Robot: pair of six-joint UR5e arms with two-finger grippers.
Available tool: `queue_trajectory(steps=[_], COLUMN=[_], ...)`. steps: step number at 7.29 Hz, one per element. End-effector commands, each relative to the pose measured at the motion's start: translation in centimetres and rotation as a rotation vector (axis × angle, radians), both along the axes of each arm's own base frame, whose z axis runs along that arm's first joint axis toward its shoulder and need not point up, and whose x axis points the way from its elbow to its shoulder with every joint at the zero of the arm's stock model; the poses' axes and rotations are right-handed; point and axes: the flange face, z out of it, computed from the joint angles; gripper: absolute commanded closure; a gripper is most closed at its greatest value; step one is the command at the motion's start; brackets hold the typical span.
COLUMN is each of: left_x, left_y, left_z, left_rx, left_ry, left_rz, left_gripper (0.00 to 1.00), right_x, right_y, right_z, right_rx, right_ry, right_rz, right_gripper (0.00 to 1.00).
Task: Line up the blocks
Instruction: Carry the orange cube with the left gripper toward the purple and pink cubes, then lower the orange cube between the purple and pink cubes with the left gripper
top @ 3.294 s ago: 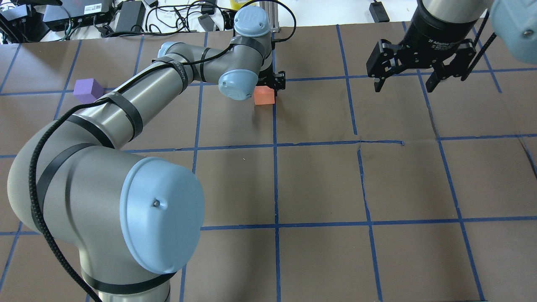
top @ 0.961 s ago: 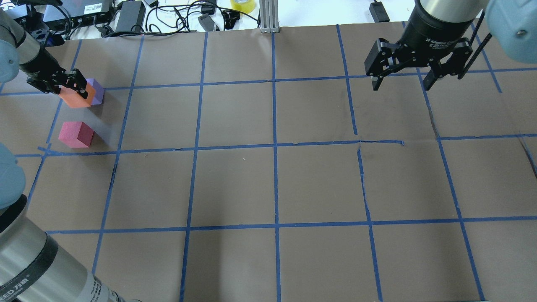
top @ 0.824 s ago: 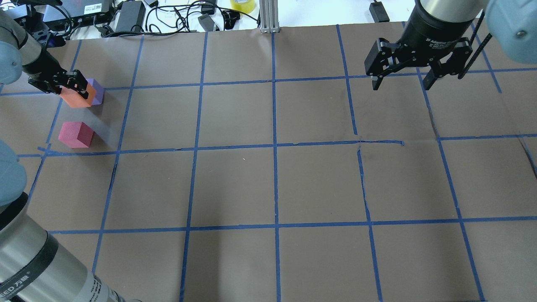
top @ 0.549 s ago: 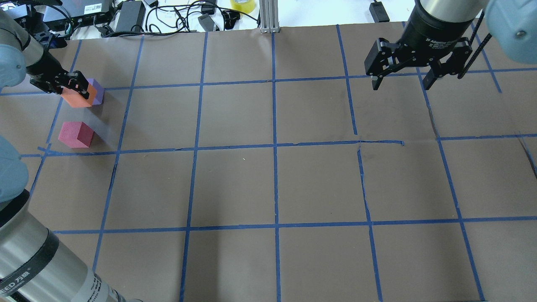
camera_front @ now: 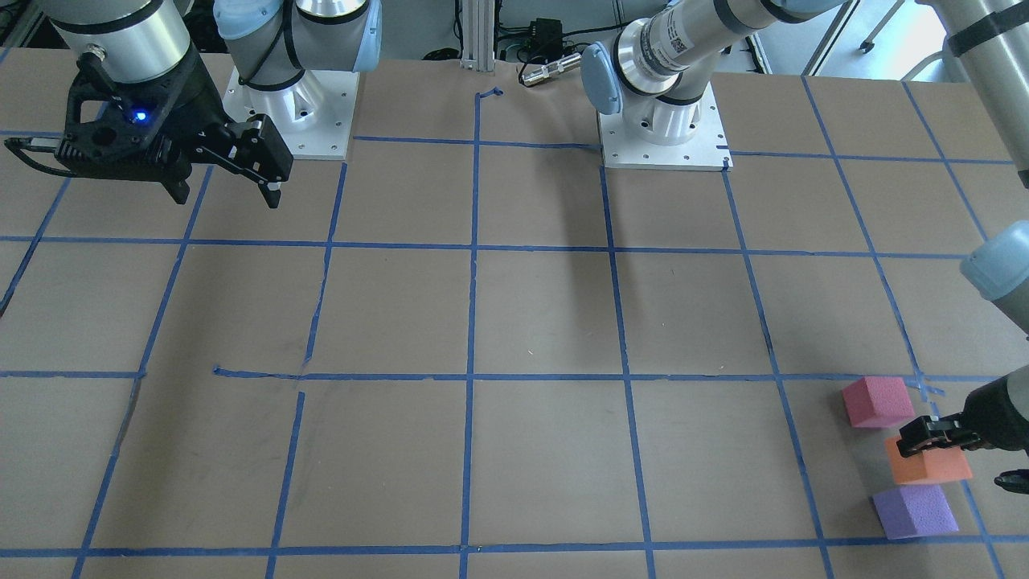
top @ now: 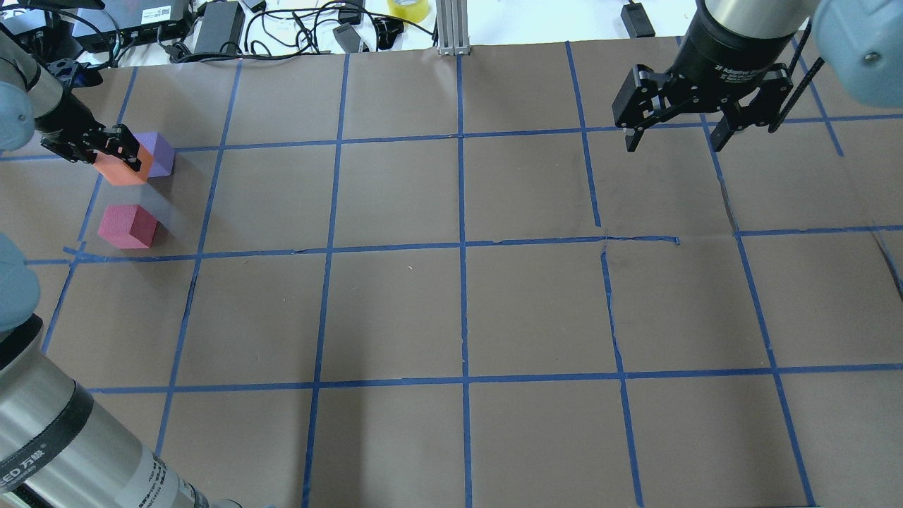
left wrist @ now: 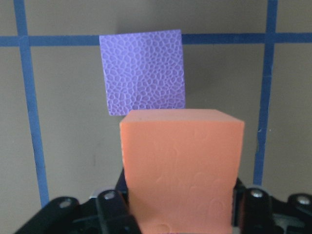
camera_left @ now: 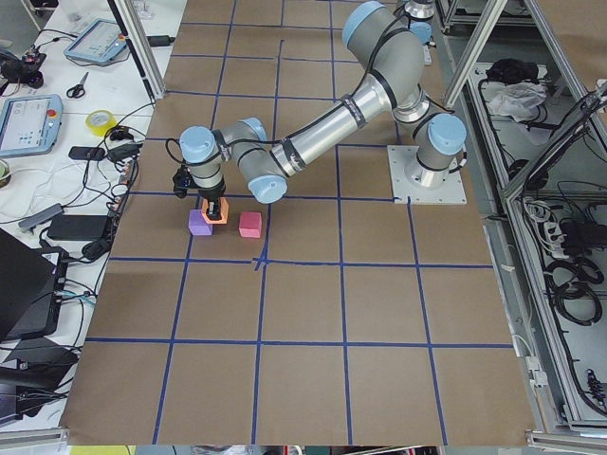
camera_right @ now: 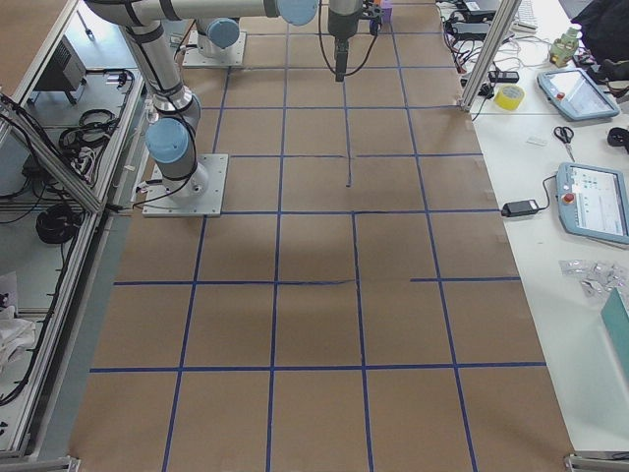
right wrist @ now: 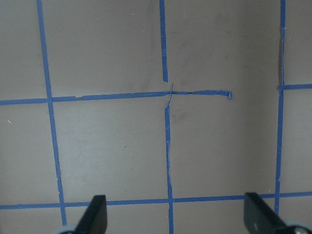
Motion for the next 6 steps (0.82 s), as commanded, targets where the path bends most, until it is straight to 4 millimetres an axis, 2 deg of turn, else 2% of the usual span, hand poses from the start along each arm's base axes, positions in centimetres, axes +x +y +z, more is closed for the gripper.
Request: queue_trajectory(steps=[1, 3, 5, 6], left_x=[0.6, 1.3, 1.4, 1.1], left_y=[0.1, 0.3, 0.4, 0.8], left_z=[-0.4, -1.4, -1.7, -2.6], left_rx=[0.003, -0.011, -0.007, 0.009], left_ry=[0.003, -0.006, 0.002, 0.012], left_rz=[-0.002, -0.034, -0.022, -0.02], left_gripper=[0.99, 0.99, 0.99, 0.99], right_x=[0.0, 0.0, -0.2, -0.2], right_y=[-0.2, -0.1, 0.2, 0.2], right_z=[-0.1, -0.1, 0.3, 0.4], right_rx=[-0.005, -0.004, -0.011, -0.013], right_ry=[-0.002, 0.004, 0.016, 0.018], right_rz=[-0.001, -0.002, 0.0, 0.001], right_gripper=[0.0, 0.0, 0.0, 0.0])
